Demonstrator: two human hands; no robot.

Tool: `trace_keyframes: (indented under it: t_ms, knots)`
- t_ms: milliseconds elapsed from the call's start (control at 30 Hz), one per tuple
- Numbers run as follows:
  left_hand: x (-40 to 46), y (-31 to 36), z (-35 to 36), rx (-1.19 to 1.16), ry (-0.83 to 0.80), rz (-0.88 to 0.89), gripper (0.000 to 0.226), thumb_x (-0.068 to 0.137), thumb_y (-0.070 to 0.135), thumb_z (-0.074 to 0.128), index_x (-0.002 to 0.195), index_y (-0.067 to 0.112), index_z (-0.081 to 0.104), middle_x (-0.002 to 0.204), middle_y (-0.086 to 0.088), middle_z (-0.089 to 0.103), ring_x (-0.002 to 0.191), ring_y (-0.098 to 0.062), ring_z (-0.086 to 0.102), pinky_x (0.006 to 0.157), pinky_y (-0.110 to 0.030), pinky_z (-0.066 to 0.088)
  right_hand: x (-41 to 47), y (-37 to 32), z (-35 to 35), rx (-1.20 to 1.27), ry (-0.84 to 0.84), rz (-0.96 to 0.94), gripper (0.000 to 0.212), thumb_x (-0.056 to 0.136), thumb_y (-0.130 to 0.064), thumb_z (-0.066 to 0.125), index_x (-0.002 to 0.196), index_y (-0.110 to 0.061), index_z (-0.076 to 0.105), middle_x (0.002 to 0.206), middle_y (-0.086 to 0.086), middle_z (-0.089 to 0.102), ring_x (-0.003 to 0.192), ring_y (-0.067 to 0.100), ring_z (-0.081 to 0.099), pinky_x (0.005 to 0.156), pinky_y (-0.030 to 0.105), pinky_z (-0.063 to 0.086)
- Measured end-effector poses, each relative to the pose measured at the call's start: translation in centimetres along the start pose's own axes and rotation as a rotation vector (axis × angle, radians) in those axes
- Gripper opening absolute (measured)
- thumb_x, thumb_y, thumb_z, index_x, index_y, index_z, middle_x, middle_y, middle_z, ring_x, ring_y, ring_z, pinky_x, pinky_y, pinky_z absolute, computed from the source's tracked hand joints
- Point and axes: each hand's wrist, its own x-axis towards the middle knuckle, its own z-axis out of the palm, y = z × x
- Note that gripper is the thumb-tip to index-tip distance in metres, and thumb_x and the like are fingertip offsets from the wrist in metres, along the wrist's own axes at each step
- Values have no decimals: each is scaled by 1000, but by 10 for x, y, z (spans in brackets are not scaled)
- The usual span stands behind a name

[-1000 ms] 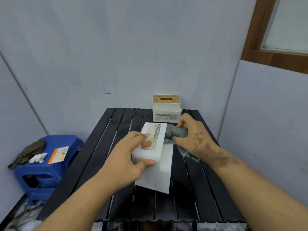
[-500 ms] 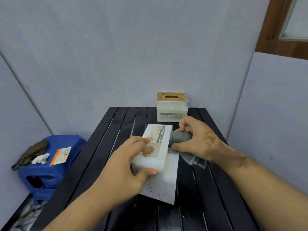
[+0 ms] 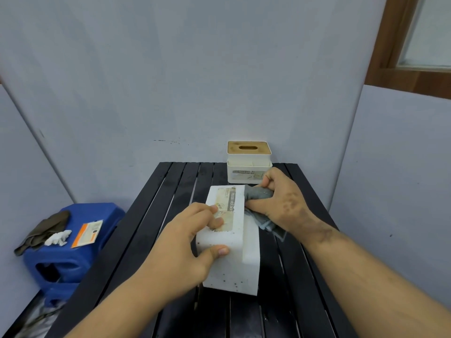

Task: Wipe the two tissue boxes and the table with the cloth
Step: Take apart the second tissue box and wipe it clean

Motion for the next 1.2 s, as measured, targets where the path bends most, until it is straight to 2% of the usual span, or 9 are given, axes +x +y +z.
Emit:
trace_keyframes:
  t_ms: [133, 300, 400, 633, 767, 867, 1000, 1133, 1200]
  knots:
    - [0, 0, 1, 2, 7, -19, 26, 72, 34, 80, 90, 28, 63, 122, 29, 55, 126, 8, 50, 96, -1, 34, 3, 5, 1, -33, -58, -57, 46, 72, -11, 86, 82, -26, 43, 104, 10, 71, 94, 29, 71, 72, 45, 62]
    - [0, 1, 3, 23, 15, -6, 28, 70, 36, 78, 90, 24, 63, 116, 27, 54, 126, 10, 47, 97, -7, 39, 3, 6, -16, 123, -340, 3, 45, 73, -2, 85, 86, -17, 44, 101, 10, 76, 93, 32, 74, 84, 52, 60]
    - [0, 0, 2, 16, 5, -9, 28, 70, 37, 79, 91, 25, 63, 117, 27, 54, 126, 8, 48, 97, -10, 39, 4, 2, -21, 109, -400, 26, 47, 73, 1, 84, 88, -15, 43, 103, 8, 78, 96, 28, 75, 88, 49, 60]
    - [1, 1, 4, 50, 5, 2, 28, 73, 44, 77, 92, 29, 62, 113, 26, 54, 121, 2, 51, 96, -21, 47, 11, -1, -7, -40, -61, 3, 49, 68, -8, 89, 81, -18, 44, 101, 4, 70, 90, 22, 69, 73, 41, 63]
    - [1, 0, 5, 61, 11, -5, 27, 74, 43, 77, 92, 28, 63, 112, 24, 55, 122, 0, 52, 96, -14, 42, 10, 1, 5, -63, -49, -119, 43, 76, -6, 81, 81, -20, 41, 87, 10, 69, 73, 37, 67, 56, 44, 59]
    - [0, 1, 6, 68, 20, 0, 29, 73, 41, 78, 93, 27, 62, 111, 23, 54, 122, 1, 52, 95, -8, 39, 9, 1, -6, -11, -222, -97, 44, 78, -1, 80, 81, -15, 38, 78, -6, 68, 76, 21, 66, 62, 35, 59]
    - [0, 2, 7, 63, 17, -2, 30, 74, 44, 77, 96, 30, 62, 114, 25, 52, 125, 4, 49, 97, -10, 40, 14, 3, -20, 93, -430, -4, 52, 73, 5, 81, 84, -16, 34, 100, 8, 77, 98, 30, 73, 84, 42, 61]
    - [0, 1, 8, 70, 25, -4, 30, 75, 47, 75, 97, 29, 63, 113, 25, 53, 125, 4, 49, 99, -15, 42, 19, 2, -7, -32, -152, -35, 53, 65, -5, 88, 77, -20, 38, 94, 6, 73, 88, 26, 69, 74, 38, 62]
    - [1, 1, 9, 80, 31, -8, 29, 76, 47, 75, 96, 30, 62, 112, 24, 53, 126, 1, 50, 100, -18, 43, 19, 4, 0, -35, -41, -58, 50, 66, -6, 86, 77, -21, 40, 101, 11, 69, 98, 28, 68, 75, 45, 61]
